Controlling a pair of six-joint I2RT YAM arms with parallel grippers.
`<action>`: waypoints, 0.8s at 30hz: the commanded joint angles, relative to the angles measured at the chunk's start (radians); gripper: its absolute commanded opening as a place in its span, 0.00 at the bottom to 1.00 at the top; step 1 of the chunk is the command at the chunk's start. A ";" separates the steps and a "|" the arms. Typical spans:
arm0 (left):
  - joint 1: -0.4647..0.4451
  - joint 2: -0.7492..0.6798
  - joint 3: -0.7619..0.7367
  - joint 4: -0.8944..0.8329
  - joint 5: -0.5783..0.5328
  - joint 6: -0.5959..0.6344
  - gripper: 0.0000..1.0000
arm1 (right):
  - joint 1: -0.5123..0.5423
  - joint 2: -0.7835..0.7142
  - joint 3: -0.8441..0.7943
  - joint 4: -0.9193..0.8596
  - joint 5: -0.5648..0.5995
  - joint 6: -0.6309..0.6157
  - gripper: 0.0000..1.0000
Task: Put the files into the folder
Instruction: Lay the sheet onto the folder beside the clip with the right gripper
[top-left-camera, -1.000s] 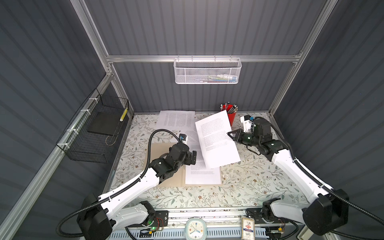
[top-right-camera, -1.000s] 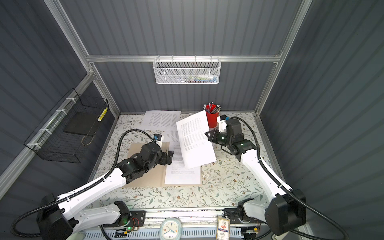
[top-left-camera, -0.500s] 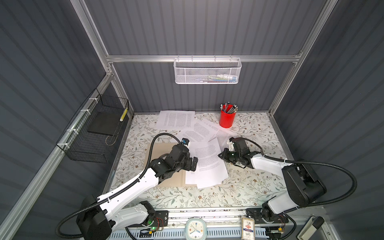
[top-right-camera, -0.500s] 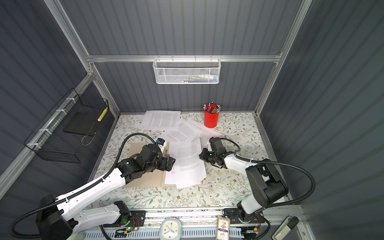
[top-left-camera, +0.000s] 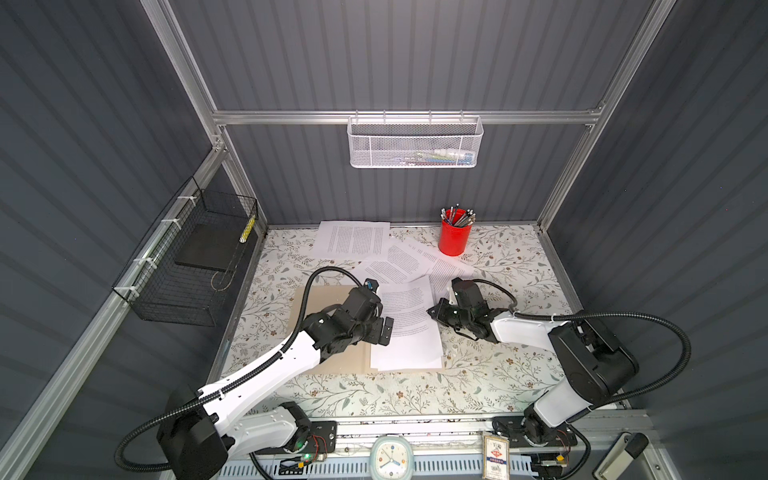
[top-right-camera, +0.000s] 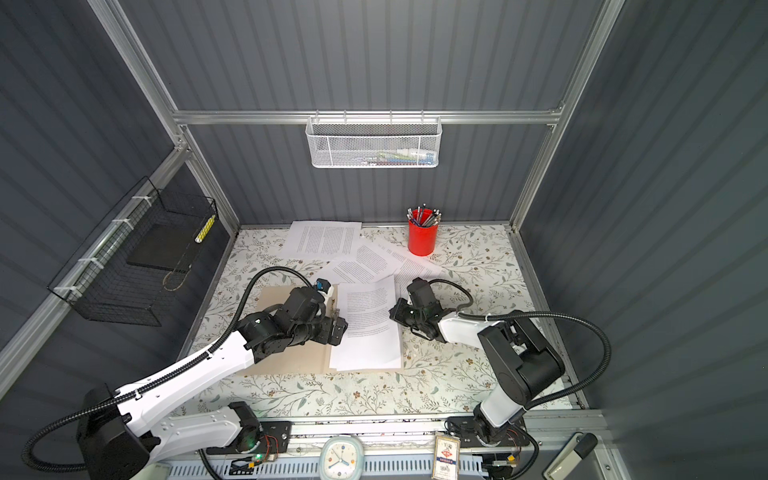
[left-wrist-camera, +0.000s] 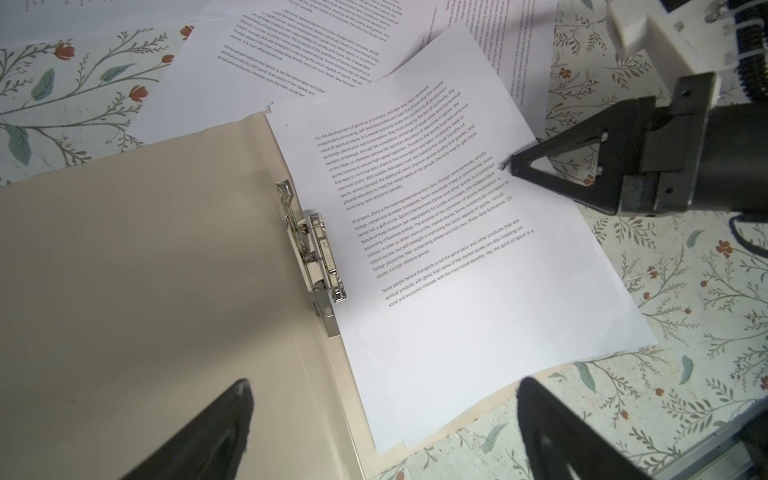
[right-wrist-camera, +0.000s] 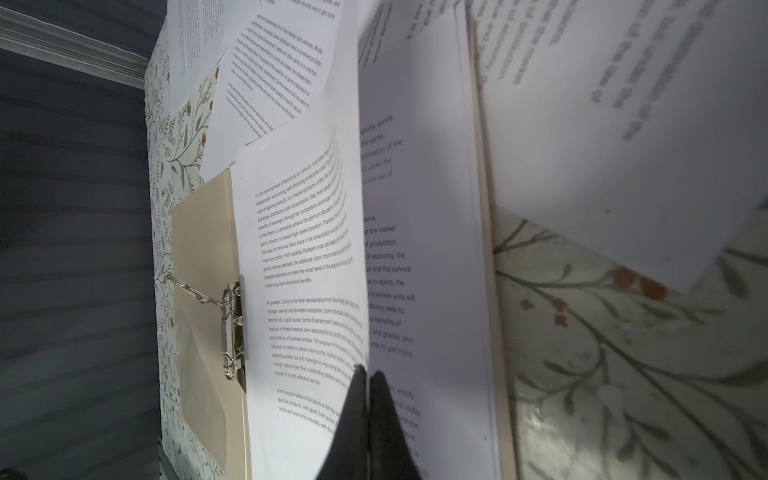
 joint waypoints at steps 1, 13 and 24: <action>0.002 0.004 0.022 -0.027 -0.013 -0.011 1.00 | 0.013 0.018 -0.002 0.040 0.026 0.034 0.00; 0.003 0.011 0.017 -0.019 -0.013 -0.008 1.00 | 0.045 0.011 -0.019 0.046 0.089 0.083 0.00; 0.002 0.011 0.015 -0.019 -0.008 -0.008 1.00 | 0.073 0.014 -0.048 0.073 0.109 0.125 0.00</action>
